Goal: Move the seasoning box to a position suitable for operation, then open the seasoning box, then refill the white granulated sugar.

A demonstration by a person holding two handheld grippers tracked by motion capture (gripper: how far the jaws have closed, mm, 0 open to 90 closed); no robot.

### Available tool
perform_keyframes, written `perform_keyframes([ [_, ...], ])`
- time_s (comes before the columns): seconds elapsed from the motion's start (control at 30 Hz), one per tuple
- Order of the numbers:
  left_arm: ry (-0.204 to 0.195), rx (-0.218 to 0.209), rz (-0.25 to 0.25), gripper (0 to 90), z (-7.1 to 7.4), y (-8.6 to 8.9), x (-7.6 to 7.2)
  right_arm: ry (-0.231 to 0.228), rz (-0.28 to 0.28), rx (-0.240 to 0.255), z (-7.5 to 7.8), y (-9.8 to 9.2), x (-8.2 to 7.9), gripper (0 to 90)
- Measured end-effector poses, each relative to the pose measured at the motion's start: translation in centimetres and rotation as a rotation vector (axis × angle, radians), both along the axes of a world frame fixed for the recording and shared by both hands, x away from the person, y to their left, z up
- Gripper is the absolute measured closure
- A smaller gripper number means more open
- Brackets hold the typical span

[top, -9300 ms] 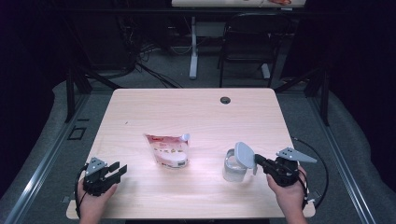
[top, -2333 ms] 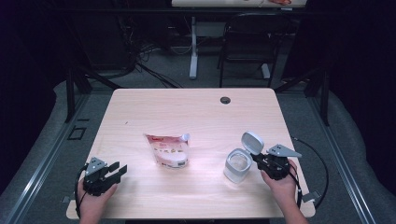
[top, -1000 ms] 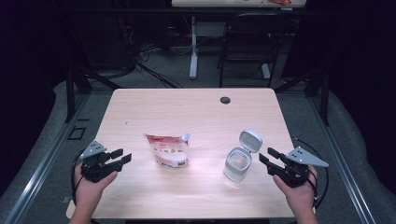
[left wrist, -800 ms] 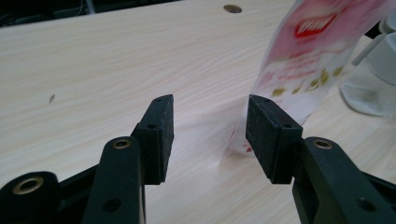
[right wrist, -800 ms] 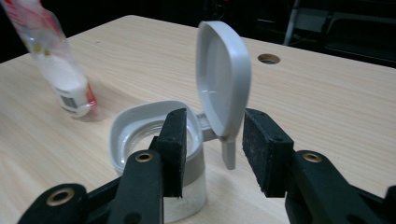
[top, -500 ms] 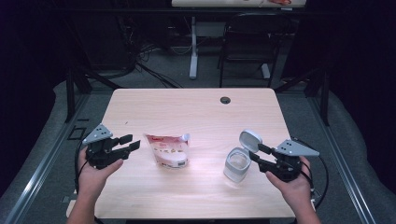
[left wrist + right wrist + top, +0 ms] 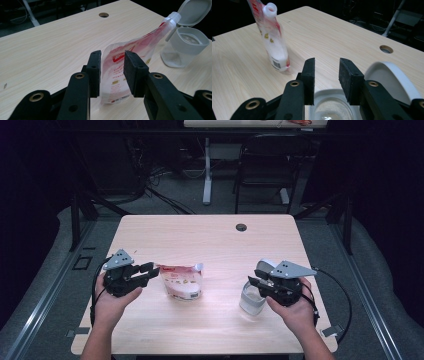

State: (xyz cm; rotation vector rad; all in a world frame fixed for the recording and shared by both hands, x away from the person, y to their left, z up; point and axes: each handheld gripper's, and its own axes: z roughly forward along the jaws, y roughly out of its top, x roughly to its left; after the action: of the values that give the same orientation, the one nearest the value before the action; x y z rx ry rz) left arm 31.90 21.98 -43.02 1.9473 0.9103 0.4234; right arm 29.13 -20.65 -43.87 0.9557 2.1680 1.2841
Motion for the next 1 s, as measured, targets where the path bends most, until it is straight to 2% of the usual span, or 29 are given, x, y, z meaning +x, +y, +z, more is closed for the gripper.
perform_keyframes([
  [0.07,0.001,-0.005,0.004,67.6,-0.2,0.2,0.1,-0.003,0.005,-0.008,0.1,0.4,0.2,67.1],
  [0.27,0.013,-0.016,0.0,70.8,-0.6,0.5,0.4,0.017,0.028,0.02,0.2,1.5,1.0,66.2],
  [0.57,0.037,-0.027,-0.015,72.9,-1.1,0.5,0.8,0.018,0.083,-0.017,0.1,4.3,1.8,67.4],
  [0.63,0.04,-0.018,-0.013,73.8,-1.2,0.4,0.9,0.024,0.091,-0.018,0.1,4.8,2.1,67.8],
  [1.0,0.023,-0.01,-0.007,74.8,-1.1,0.2,0.8,0.037,0.142,-0.005,-0.2,7.4,3.4,69.8],
])
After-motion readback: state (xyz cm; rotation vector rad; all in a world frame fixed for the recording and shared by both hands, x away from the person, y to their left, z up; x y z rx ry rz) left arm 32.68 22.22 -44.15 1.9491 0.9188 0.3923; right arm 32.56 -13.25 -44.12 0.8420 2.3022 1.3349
